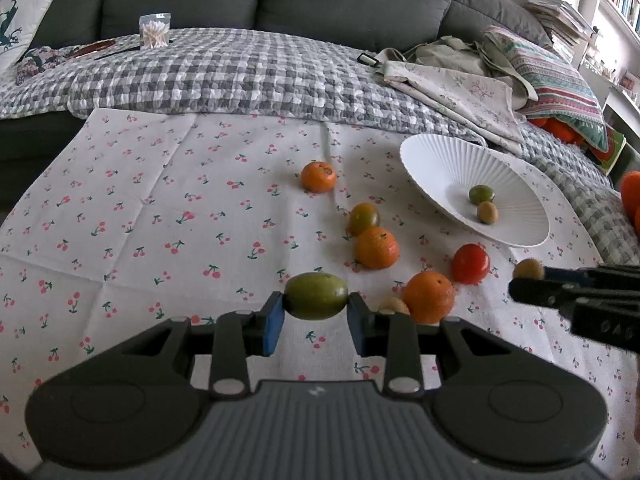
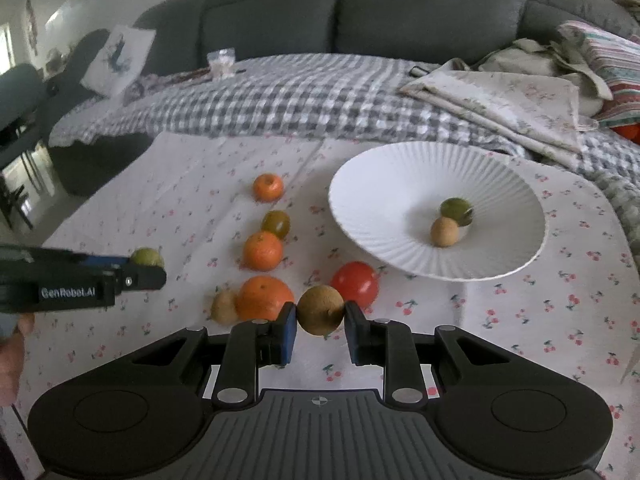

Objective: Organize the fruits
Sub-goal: 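Carry the lime and kiwi into the white bowl and open both tools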

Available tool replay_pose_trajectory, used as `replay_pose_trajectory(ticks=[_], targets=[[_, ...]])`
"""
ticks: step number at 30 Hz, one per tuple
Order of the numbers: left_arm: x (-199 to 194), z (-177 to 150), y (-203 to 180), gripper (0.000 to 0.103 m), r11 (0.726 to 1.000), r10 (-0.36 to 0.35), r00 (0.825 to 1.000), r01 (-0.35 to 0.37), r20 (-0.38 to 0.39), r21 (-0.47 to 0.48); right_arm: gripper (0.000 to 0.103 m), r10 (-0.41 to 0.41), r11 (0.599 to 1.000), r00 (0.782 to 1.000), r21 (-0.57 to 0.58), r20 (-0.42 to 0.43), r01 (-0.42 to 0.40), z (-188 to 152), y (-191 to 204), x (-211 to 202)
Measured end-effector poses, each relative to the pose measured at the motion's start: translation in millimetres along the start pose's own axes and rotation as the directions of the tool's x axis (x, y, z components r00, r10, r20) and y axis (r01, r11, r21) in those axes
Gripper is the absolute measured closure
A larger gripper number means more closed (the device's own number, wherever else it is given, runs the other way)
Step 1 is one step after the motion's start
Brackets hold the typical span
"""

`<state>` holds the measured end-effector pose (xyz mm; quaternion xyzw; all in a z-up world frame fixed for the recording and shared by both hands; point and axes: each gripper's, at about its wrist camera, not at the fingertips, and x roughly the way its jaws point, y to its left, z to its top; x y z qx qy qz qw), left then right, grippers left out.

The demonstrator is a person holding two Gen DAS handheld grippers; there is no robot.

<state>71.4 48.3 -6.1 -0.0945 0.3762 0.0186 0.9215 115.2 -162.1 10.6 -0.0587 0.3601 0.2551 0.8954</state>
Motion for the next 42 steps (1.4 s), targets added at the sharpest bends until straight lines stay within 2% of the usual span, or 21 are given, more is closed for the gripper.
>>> replay_pose_trajectory(ticks=[14,19,25,31,42], targets=[[3,19,-36,0.070,0.997,-0.050,0.998,0.047,0.041,0.053,0.078,-0.059,0.989,0.996,0.137,0.068,0.049,15,-36,-20],[6,30,-57,0.070,0.994,-0.082,0.995,0.078,0.051,0.074,0.078,-0.099,0.972,0.992,0.220,0.082,0.079,19,-59,-25],[14,42,-84,0.070,0.987,-0.091,0.993,0.079,0.079,0.141,0.078,-0.131,0.947,0.989,0.303,0.070,0.104,21,-82,-23],[33,51,-107,0.070,0.972,-0.086,0.990,0.058,0.115,0.228,0.078,-0.148,0.946,0.988,0.299,0.048,0.127,24,-85,-10],[73,52,-138,0.070,0.938,-0.126,0.986,0.083,0.109,0.336,0.078,-0.162,0.962,0.986,0.228,0.031,0.151,34,-89,17]])
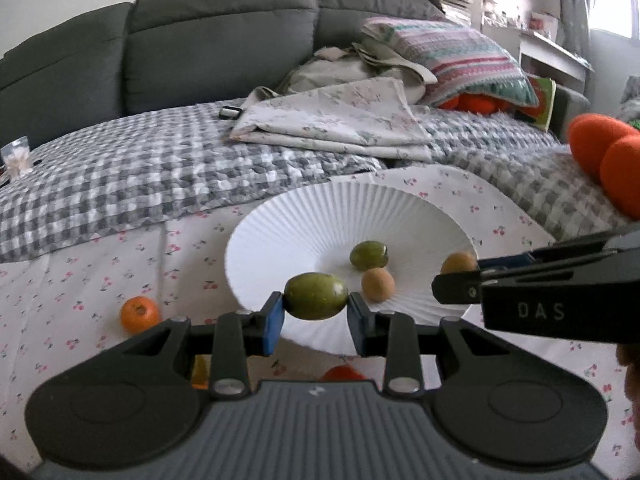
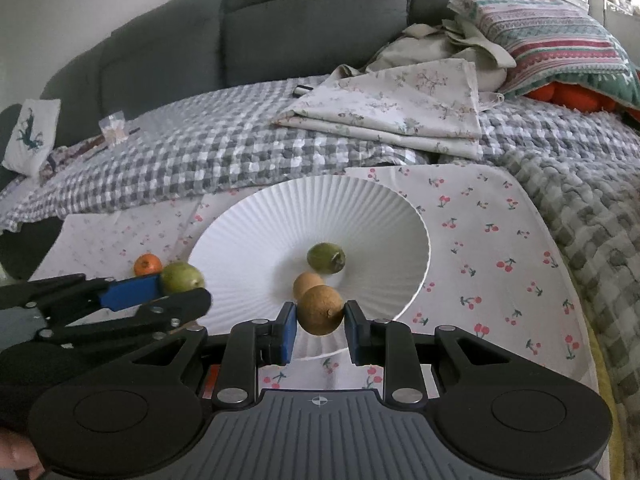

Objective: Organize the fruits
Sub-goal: 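Carry the lime and kiwi into the white bowl and open both tools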

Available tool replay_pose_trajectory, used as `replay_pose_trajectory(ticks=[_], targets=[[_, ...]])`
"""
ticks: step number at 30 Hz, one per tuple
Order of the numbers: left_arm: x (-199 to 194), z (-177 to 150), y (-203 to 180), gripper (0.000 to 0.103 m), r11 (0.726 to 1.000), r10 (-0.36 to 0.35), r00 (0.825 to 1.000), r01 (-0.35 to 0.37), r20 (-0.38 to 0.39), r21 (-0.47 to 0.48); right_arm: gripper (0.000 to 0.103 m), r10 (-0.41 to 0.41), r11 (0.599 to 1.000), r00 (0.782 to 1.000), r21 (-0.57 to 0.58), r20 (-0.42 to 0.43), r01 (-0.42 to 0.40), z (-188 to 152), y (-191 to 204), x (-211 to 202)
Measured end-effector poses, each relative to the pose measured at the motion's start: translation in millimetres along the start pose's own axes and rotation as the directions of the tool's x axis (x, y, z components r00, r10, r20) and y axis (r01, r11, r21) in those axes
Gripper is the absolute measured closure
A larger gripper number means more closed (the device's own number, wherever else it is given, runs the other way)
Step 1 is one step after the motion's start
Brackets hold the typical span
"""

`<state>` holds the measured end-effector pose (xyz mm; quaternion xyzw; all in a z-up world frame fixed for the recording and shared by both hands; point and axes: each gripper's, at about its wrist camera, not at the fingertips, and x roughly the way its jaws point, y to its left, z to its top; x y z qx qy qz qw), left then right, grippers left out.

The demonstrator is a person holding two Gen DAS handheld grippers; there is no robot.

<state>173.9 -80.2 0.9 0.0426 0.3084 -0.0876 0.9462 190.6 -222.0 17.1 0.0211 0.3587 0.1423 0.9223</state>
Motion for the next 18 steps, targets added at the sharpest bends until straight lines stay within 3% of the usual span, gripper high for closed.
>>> replay_pose_trajectory(ticks=[18], targets=[[39,-1,3,0.070,0.999,0.005,1.000,-0.005,-0.012,0.051,0.077,-0.027,0.994,0.999,-0.110,-0.033,0.023,-1,5,36]])
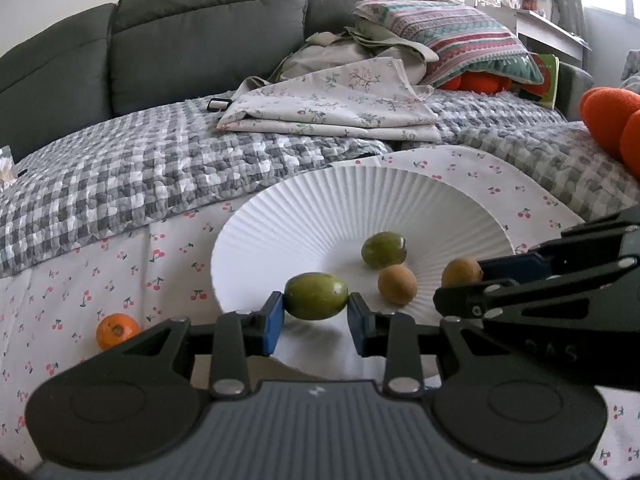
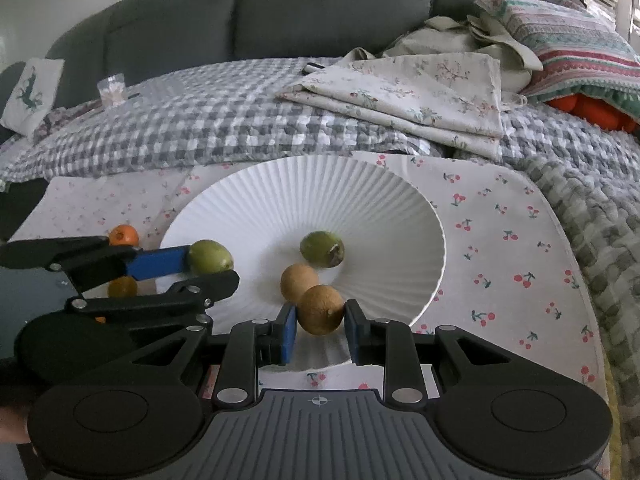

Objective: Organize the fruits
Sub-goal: 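Carry the lime and kiwi into the white bowl and open both tools, then move both tools back toward the remaining fruits on the cloth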

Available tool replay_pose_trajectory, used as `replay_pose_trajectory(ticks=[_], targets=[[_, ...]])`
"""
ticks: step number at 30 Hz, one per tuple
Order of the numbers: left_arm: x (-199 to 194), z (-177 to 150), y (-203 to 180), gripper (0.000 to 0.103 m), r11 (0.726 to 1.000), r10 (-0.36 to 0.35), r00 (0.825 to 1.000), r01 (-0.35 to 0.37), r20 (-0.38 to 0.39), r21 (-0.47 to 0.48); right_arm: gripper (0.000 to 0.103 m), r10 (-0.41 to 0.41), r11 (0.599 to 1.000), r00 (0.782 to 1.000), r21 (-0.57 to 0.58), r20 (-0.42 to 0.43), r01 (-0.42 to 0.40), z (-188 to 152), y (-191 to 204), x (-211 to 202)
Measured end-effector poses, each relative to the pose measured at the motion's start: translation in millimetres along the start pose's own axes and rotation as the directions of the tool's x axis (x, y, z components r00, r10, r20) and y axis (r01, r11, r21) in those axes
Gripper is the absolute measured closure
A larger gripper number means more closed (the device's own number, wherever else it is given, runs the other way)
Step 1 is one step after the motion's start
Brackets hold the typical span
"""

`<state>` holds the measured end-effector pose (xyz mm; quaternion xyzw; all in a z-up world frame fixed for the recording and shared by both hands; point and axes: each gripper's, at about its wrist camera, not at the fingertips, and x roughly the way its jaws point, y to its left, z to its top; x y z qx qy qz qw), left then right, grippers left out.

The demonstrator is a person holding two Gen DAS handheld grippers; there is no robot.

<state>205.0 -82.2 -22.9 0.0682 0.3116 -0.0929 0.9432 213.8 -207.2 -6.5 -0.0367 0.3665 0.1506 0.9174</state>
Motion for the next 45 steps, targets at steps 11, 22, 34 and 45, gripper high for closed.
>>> replay_pose_trajectory(ticks=[11,22,34,45], targets=[[-21,9,21,0.036,0.996,-0.018,0.999,0.022,0.051,-0.084,0.052,0.000,0.993,0.999,0.120,0.050,-0.006,7,-19,-18],[-51,8,72,0.035,0.948,0.020,1.000,-0.014,0.014,-0.318,0.030,-0.054,0.962,0.990,0.272,0.131,0.016,11,-44,-52],[-82,-10,89,0.035,0.918,0.017,0.997,-0.044,-0.071,-0.394,0.019,-0.003,0.954,0.990,0.298,0.142,-0.040,4,-35,-71],[-100,-35,93,0.035,0.898,-0.030,0.990,-0.034,-0.136,-0.439,0.017,0.093,0.968,0.990,0.224,0.109,-0.116,-3,-6,-80]])
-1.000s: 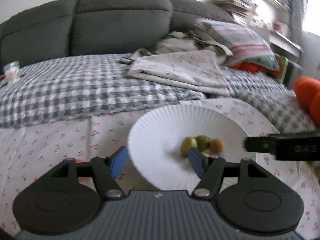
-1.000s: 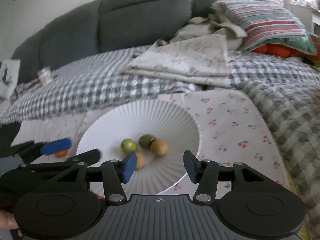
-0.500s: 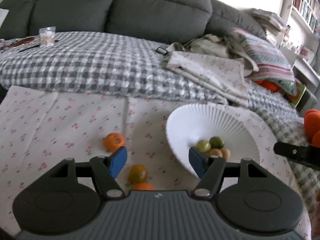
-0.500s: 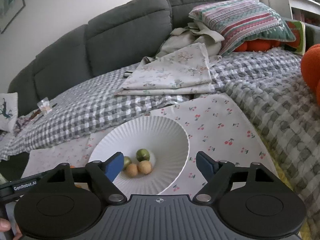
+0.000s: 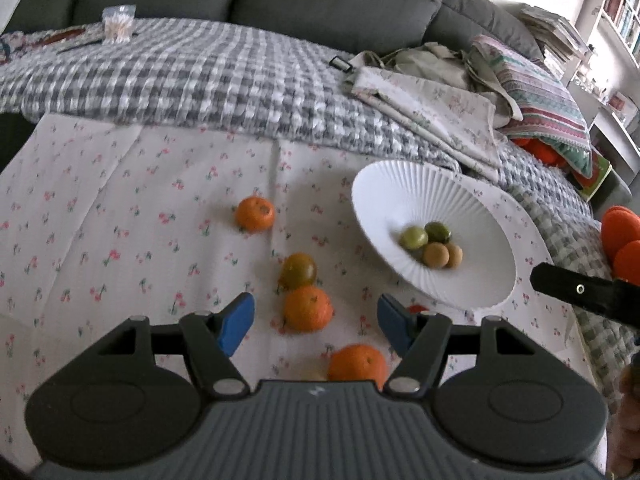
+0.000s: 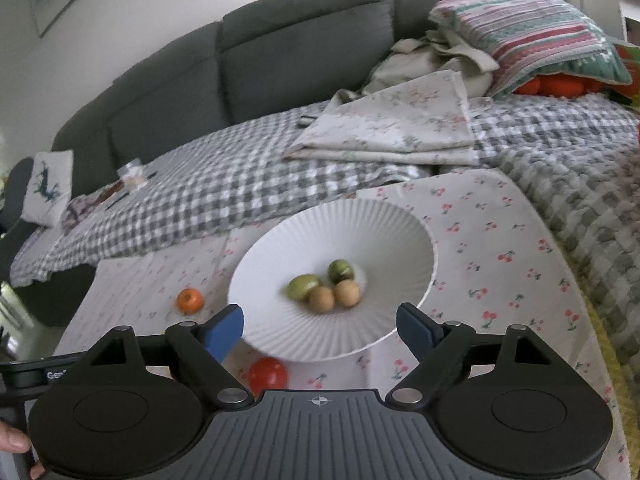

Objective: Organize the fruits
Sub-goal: 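Move both tools back toward the remaining fruits on the cloth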

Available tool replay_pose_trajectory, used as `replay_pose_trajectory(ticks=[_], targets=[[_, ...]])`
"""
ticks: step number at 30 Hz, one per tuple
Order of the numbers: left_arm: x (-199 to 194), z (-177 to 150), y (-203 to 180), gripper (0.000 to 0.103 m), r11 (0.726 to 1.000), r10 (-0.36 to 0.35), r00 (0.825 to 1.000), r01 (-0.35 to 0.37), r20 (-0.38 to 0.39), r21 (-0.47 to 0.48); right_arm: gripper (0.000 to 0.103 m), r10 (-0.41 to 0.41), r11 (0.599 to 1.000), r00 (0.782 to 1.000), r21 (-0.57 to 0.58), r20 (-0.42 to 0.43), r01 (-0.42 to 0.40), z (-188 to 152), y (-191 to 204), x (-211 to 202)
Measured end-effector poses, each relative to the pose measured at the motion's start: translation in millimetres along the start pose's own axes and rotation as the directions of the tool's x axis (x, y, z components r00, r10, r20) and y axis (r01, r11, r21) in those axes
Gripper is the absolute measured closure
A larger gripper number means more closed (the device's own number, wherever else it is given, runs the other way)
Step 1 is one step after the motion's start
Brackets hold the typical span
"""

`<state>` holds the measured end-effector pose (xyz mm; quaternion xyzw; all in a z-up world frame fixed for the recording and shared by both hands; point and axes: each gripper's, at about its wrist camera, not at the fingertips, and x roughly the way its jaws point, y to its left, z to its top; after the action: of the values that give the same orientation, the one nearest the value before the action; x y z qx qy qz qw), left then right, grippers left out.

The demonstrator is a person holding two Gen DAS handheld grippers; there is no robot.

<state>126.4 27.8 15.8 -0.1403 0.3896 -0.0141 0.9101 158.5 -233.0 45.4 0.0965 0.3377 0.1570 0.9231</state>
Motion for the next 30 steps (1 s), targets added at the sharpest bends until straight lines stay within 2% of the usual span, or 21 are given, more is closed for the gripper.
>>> replay_pose_trajectory(ticks=[6,14,19,25,30], targets=[[-5,-14,2,0.035,1.000,-0.006,1.000,0.007,-0.028,0.020,0.014,0.027,0.999,0.999,-0.029,-0.041,-0.028,-6,11,0],[9,-33,-16,0.035,0.985,-0.017,0.996,0.032,-0.089,0.170,0.014,0.026,0.997,0.995,-0.075,-0.099,-0.034,-17,24,7],[19,-40,-28,0.036,0.967,-0.006,0.996,0.030,-0.094,0.254,0.014,0.007,0.992,0.990,-0.122,-0.138,-0.024,-26,32,16],[26,-46,-34,0.047,0.955,-0.004,0.995,0.035,-0.103,0.295,0.014,-0.005,0.991,0.985,-0.131,-0.170,-0.018,-32,32,25],[27,-46,-31,0.049,0.955,-0.007,0.996,0.033,-0.092,0.295,0.014,-0.014,0.992,0.984,-0.126,-0.178,-0.009,-33,30,27]])
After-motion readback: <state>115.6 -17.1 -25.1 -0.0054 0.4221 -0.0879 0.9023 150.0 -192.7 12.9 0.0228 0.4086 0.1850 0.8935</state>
